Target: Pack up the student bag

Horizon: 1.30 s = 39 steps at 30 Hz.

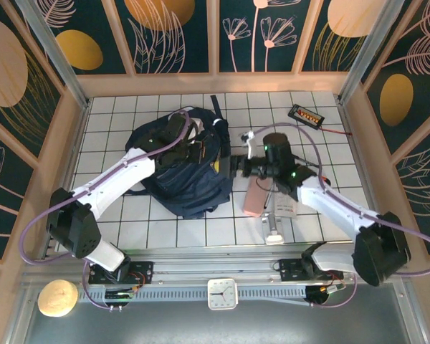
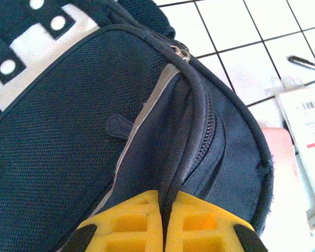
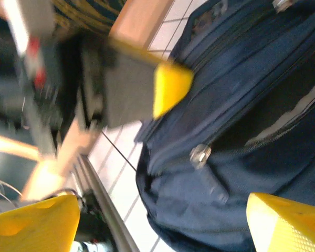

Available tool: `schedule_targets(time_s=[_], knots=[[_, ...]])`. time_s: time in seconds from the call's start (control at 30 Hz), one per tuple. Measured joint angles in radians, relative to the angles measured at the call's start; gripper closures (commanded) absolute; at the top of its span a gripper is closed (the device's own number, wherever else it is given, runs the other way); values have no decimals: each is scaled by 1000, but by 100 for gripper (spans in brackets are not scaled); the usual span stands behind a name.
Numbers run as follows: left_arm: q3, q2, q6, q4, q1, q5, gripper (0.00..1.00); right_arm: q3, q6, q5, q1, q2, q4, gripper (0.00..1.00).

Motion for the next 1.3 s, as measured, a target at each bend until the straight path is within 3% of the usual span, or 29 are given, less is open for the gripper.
schedule_targets(time_s=[0.1, 0.3, 0.67, 0.73, 0.77, 0.8, 0.83, 0.93, 0.97, 1.07, 1.17, 1.3], knots=[[-8, -16, 66, -2, 3, 30, 100, 165, 72, -92, -60, 150, -77, 25], [-15, -25, 166, -3, 6, 64, 100, 409, 98, -173, -72, 367, -280, 32], [-32, -50, 210, -7, 9, 74, 100, 423, 139, -183, -64, 429, -358, 33], [-38, -51, 217, -2, 9, 83, 100, 423, 166, -184, -56, 438, -313, 43], [-40, -51, 222, -1, 9, 82, 100, 425, 186, -188, -50, 446, -283, 58], [-41, -52, 227, -2, 13, 81, 100, 426, 209, -194, -42, 454, -246, 84], [-44, -51, 232, -1, 17, 81, 100, 426, 233, -204, -36, 463, -208, 100], [-51, -51, 253, -2, 28, 68, 100, 408, 340, -209, -14, 479, -57, 100], [-51, -51, 256, -2, 32, 59, 91, 390, 378, -200, -9, 479, -5, 100], [-50, -53, 237, -2, 41, 50, 2, 341, 472, -151, 10, 478, 124, 100], [-50, -91, 150, -3, 40, 31, 1, 321, 531, -55, 55, 478, 193, 100], [-80, -251, -71, -10, 41, -2, 1, 330, 576, 56, 108, 477, 220, 100]])
